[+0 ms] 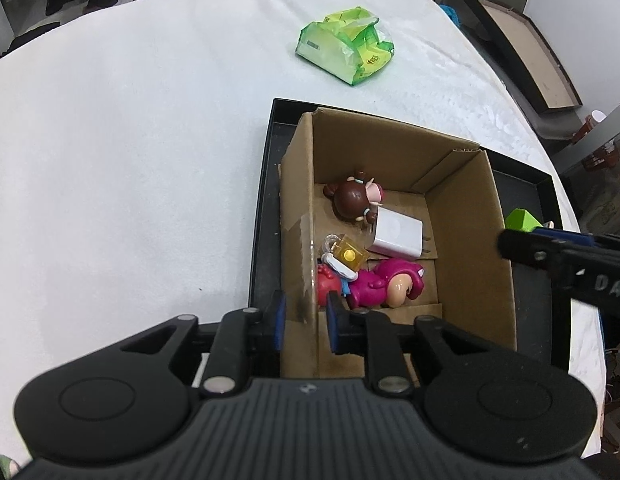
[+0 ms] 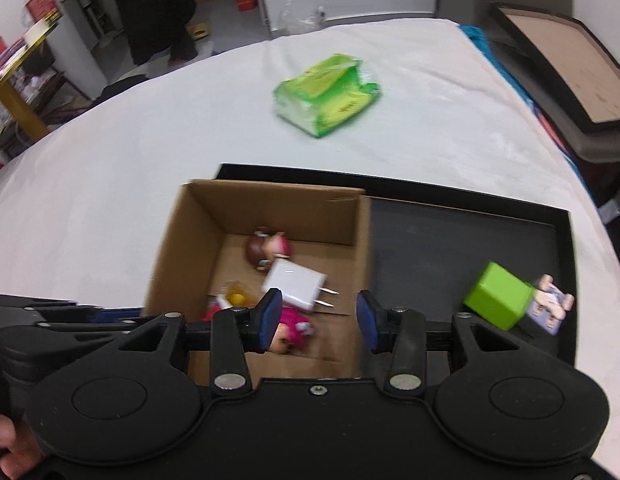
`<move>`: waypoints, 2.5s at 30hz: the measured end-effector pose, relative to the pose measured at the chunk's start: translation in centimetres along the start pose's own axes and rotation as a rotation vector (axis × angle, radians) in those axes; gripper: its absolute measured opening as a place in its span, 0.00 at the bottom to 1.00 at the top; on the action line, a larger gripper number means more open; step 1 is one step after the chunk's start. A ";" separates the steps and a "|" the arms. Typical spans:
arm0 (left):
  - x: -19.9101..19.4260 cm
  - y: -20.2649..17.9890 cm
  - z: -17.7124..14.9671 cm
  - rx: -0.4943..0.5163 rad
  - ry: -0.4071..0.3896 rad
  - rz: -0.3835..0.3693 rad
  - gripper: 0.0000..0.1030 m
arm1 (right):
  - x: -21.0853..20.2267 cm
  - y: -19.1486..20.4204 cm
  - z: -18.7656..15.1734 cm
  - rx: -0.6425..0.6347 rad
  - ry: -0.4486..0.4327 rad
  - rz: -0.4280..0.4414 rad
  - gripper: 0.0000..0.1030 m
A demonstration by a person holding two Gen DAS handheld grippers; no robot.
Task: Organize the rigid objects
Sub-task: 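Carry the red figure with the right gripper and release it into the box, then reach the right gripper to the green cube and grasp it, then carry the green cube with the right gripper and drop it into the box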
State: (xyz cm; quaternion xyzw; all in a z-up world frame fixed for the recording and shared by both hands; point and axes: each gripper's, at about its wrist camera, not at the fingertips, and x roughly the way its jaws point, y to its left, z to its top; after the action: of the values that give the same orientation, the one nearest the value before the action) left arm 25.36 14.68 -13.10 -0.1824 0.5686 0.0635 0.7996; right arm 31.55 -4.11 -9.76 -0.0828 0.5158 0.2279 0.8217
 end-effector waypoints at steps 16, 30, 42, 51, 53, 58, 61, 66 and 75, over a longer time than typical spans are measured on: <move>0.7 -1.6 1.7 0.036 0.000 0.096 0.46 | 0.8 -9.1 -0.9 0.134 -0.018 -0.073 0.57; 3.0 -2.4 3.2 0.052 0.016 0.142 0.48 | 6.2 -12.8 -1.0 0.272 0.041 -0.164 0.81; 3.6 -3.0 3.4 0.053 0.026 0.137 0.48 | 7.0 -13.1 -0.5 0.229 0.029 -0.186 0.53; 3.1 -2.8 2.9 0.041 0.025 0.133 0.48 | 4.8 -11.9 -0.5 0.188 0.027 -0.167 0.53; 2.7 -2.7 2.8 0.037 0.015 0.125 0.48 | 4.0 -11.4 -0.2 0.183 0.031 -0.143 0.53; 2.1 -2.5 2.3 0.027 0.008 0.097 0.48 | 2.4 -9.7 0.6 0.135 0.025 -0.144 0.53; 1.7 -2.3 1.9 0.023 0.004 0.087 0.48 | 1.4 -8.6 1.2 0.113 0.013 -0.144 0.53; 1.0 -1.8 1.2 0.021 -0.003 0.066 0.48 | 0.1 -6.7 2.2 0.083 -0.008 -0.146 0.53; 0.9 -0.8 -0.1 0.016 0.001 0.040 0.48 | -1.4 -1.9 3.3 0.020 -0.044 -0.128 0.53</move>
State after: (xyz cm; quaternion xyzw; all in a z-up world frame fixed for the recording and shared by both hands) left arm 25.77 13.81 -13.78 -0.1646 0.5732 0.0746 0.7992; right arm 34.59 -5.02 -7.17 -0.1022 0.4937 0.1714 0.8464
